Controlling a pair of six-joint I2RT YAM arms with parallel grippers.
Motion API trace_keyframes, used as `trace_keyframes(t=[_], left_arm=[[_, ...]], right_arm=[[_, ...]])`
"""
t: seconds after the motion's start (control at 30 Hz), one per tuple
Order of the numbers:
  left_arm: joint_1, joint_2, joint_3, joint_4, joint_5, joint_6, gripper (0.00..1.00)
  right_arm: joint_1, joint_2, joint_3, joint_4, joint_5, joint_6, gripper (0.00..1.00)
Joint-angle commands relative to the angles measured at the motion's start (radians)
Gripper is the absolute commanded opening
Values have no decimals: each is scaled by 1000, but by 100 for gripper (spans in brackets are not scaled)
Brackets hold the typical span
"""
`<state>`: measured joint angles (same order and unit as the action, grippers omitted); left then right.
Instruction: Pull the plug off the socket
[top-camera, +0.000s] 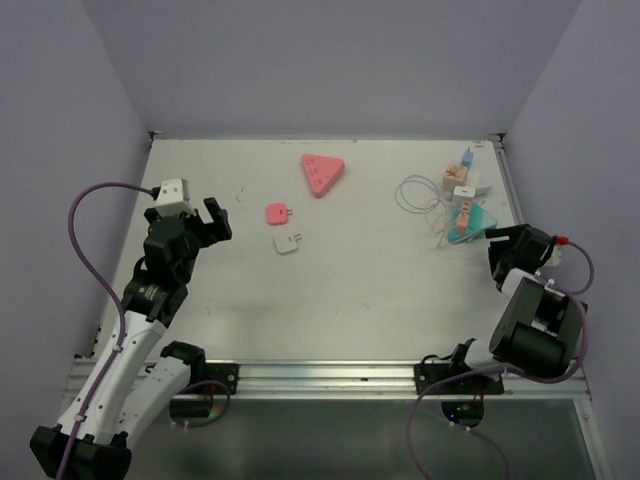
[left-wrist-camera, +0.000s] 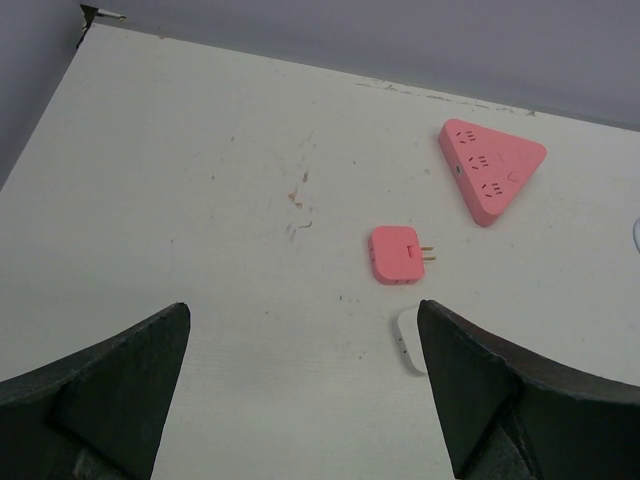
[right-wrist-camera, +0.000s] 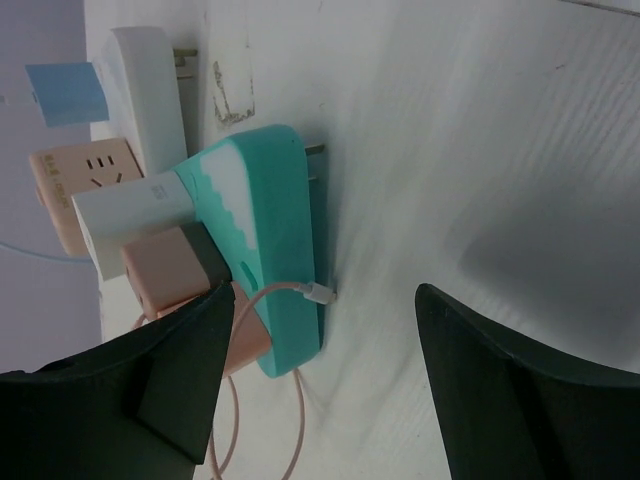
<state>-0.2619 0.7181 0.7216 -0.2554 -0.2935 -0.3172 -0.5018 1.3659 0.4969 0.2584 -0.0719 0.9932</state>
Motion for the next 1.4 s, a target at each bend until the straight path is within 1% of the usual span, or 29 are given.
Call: trace_keyframes(t=[0.0, 0.3, 0.47, 0.67, 0.93, 1.03, 1.2, 1.37], left_arm=[[4, -12, -5, 35, -3, 26, 99], [3, -11, -5, 35, 4, 27, 99], [3, -9, -5, 36, 2, 27, 99], [3, -8, -5, 35, 4, 27, 99], [3, -3, -5, 36, 5, 29, 98], [3, -2, -5, 36, 4, 27, 98], [3, 1, -5, 36, 7, 27, 98], [3, 3, -5, 36, 7, 29, 98]], right_arm=[[-12, 42, 19, 171, -71, 35, 77], [-14, 172, 52, 263, -143, 33, 79], [-14, 234, 72, 323, -190, 41, 78], [-12, 289, 51, 422, -247, 61, 76], [-12, 346, 48, 485, -240, 55, 75], [-14, 387, 54, 513, -255, 64, 75], [-14, 456, 40, 607, -293, 94, 73], [-11, 476, 38, 640, -302, 94, 70]])
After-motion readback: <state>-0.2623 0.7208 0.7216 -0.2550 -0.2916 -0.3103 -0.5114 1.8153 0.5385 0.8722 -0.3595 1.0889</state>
